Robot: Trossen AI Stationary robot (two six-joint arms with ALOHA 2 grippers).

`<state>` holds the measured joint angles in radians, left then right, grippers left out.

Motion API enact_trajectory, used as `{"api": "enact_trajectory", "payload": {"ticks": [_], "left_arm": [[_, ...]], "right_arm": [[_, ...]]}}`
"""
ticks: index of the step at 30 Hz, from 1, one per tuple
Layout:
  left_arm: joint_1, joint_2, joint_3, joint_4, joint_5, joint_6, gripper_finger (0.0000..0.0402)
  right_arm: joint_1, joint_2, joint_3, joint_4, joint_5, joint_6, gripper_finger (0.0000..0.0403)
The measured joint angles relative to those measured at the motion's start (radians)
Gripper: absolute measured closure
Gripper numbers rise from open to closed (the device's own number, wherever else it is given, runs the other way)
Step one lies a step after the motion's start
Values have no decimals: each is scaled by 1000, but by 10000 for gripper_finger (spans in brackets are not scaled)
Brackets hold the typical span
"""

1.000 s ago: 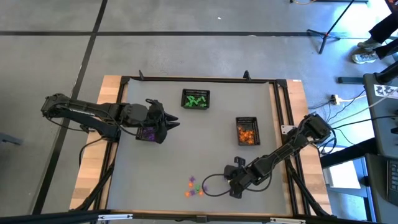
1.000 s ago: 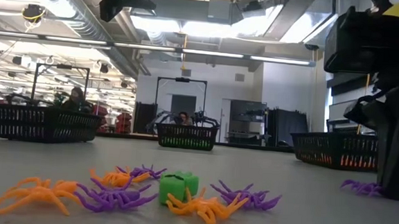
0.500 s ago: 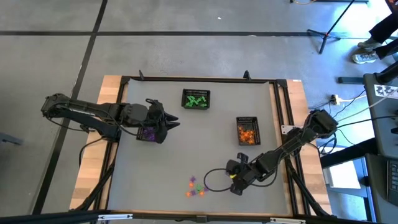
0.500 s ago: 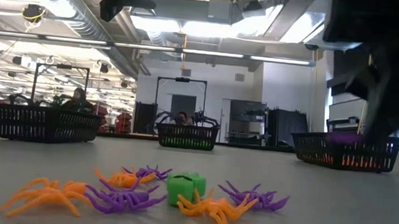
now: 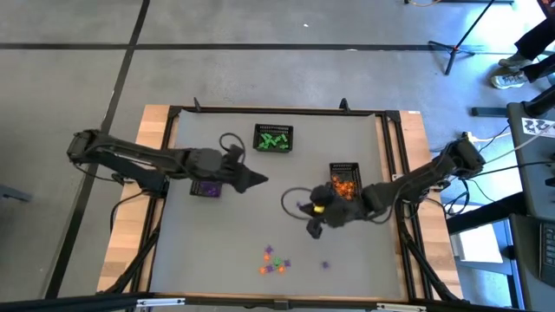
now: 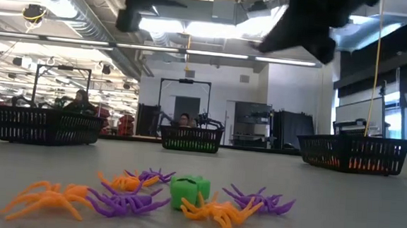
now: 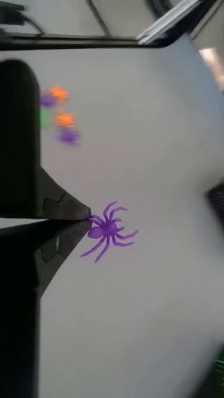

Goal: Sort Halloween decoration
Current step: Put the violet spider toy into the left bin

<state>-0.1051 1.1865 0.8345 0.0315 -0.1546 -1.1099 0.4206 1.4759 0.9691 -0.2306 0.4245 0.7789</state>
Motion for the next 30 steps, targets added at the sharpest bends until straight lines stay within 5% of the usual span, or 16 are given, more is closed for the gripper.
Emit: {"api": "enact_trajectory", "payload": {"ticks": [8,16,30], "left_arm": [[29,176,-1,154,166,-172,268],[31,252,0,388,129,-197,268],[31,256,0,343,112,-189,268]], "right_arm": [[-78,-2,83,11,3,-182,402],[-109,-2,114,-36,12,-212,402],[-108,-2,114,25,36,-213,402]]}}
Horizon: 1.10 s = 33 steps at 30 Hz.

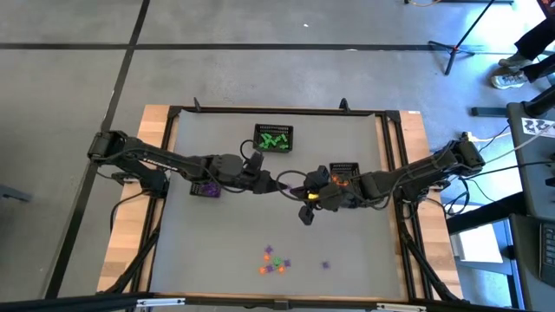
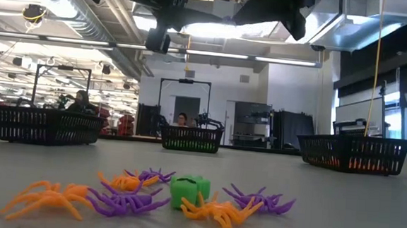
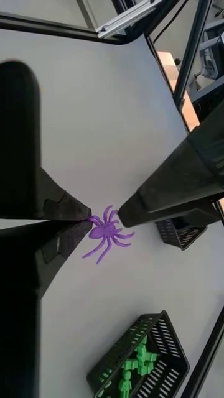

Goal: Sort Halloween decoration
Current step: Put the violet spider toy into the left bin

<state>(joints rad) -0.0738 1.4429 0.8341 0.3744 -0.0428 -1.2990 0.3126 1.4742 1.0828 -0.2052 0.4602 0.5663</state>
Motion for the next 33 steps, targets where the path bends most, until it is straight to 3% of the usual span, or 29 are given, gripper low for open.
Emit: {"api": "enact_trajectory", "payload": {"ticks": [10,18,33], "left_arm": [[0,0,0,-5,-27,40,268],[-1,0,-1,-101,-26,64,268],[-1,0,-1,-89,-52,79,268]], "right_arm": [[0,0,0,15,1,0,402],[1,0,0,-8,-14,0,402],[1,1,0,42,3,2,402]]}}
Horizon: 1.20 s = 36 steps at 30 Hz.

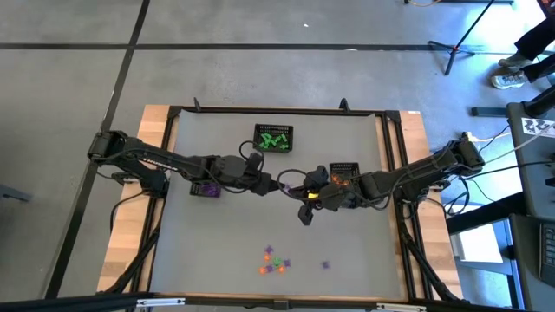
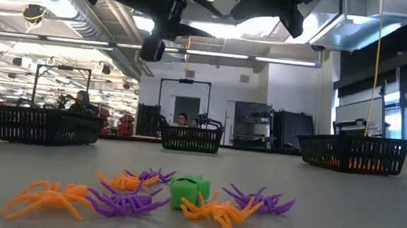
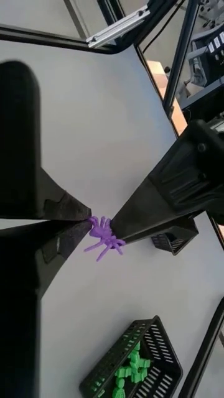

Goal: Sort Halloween decoration
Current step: Put the violet spider toy into the left bin

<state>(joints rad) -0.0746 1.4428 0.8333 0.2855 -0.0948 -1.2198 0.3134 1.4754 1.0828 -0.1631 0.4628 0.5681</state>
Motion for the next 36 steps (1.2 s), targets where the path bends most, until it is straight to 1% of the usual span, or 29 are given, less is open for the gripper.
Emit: {"api": "enact_trajectory", "payload": {"ticks": [5,10,15,19,31,34,36], "left_arm": [[0,0,0,31,7,3,268],[-8,0,0,98,14,51,268],[-12,0,0,74,35,52,268],[-13,0,0,34,42,51,268],[-14,0,0,28,57,61,268],[-14,0,0,28,56,79,276],[-14,0,0,28,56,80,288]], "right_arm": [[0,19,-1,8,-5,0,402],[0,52,-2,29,-30,3,402],[0,57,0,61,-35,3,402],[0,61,2,54,-28,2,402],[0,66,26,55,-10,-5,402],[0,66,26,56,-10,-5,402],[0,66,26,55,-10,-5,402]]}}
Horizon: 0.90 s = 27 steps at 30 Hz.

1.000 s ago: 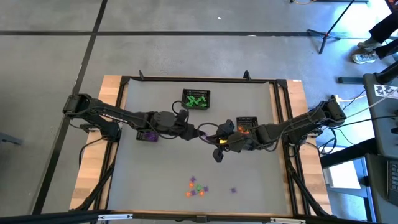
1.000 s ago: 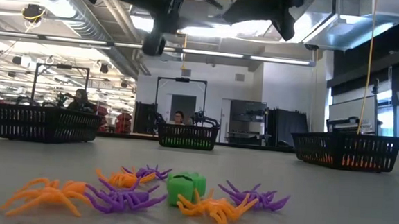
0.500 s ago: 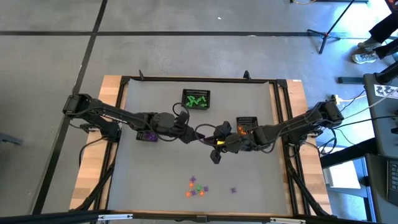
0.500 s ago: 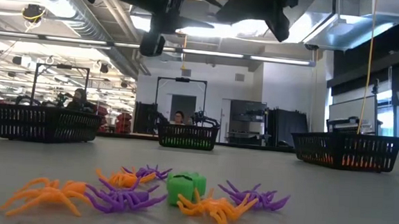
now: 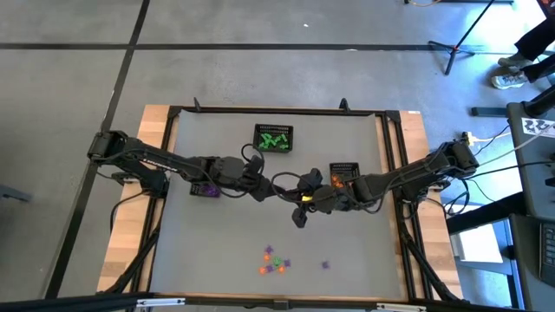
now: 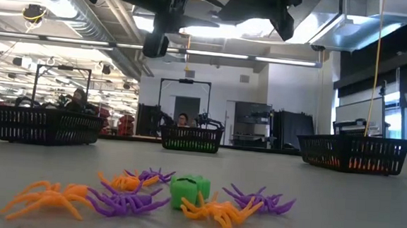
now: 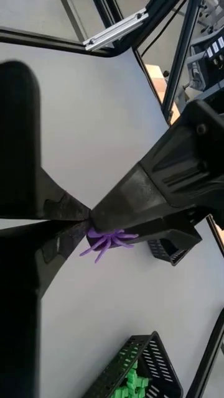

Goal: Sort Halloween decoration
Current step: Put the violet spider toy into the left bin

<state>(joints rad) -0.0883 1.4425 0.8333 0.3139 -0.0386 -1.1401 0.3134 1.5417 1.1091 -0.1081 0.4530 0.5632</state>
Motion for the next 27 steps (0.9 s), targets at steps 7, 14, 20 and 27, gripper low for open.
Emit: {"api": "enact_trajectory", "payload": {"ticks": [7,14,20,27], "left_arm": [[0,0,0,3,0,26,372],[0,0,0,0,2,48,398],[9,-2,0,5,12,79,401],[94,-105,0,-219,91,162,401]], "right_arm": [[0,0,0,0,0,0,402],[0,0,1,-4,-21,-46,398],[0,0,66,-105,-72,-109,326],[0,-2,229,-419,-58,-130,214]]}}
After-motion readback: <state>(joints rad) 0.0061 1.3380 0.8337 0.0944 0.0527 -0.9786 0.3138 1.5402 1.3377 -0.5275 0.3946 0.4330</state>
